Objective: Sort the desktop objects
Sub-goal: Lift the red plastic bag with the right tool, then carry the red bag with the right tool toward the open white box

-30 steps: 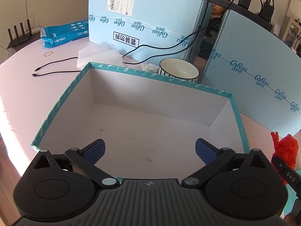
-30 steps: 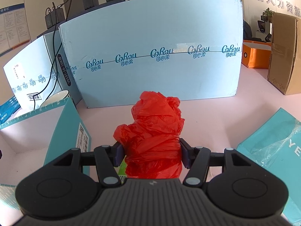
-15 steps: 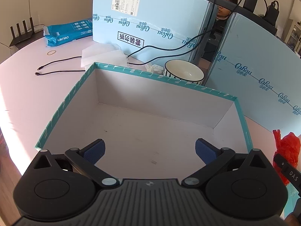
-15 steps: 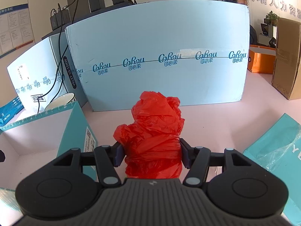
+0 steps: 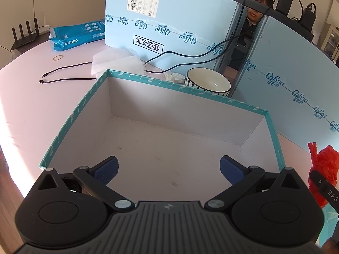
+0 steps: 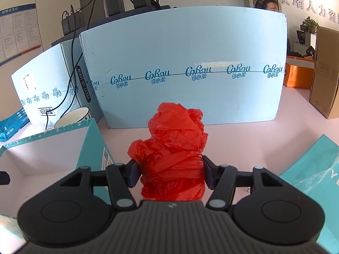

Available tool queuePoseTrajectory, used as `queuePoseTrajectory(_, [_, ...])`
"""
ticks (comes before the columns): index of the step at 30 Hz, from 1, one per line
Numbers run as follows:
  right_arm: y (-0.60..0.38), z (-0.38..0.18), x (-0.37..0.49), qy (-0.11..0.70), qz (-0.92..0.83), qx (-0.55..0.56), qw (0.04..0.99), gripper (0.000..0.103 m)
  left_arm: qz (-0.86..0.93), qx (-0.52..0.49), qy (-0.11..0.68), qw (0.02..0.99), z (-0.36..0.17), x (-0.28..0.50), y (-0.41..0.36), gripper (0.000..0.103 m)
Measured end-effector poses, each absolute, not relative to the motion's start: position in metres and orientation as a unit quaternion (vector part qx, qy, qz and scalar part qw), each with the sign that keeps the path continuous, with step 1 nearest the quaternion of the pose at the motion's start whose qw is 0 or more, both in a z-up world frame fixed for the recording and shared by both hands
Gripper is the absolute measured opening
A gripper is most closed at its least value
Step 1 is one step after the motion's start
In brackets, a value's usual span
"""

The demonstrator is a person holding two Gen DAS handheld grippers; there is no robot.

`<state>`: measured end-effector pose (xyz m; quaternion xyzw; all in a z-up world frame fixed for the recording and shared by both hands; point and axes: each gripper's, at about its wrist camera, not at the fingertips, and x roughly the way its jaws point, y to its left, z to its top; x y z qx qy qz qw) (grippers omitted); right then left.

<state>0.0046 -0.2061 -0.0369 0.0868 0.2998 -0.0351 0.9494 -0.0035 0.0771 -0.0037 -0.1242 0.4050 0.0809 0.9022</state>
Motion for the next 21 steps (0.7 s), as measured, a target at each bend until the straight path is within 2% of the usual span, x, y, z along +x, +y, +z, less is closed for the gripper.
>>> queuePoseTrajectory(21, [-0.1992,-0.0276,0.0009,0.293,-0.027,0.075,0.953,0.061,0.072,-0.130,0.399,0.905,-0.0013,-0.0080,0.0808,0.102])
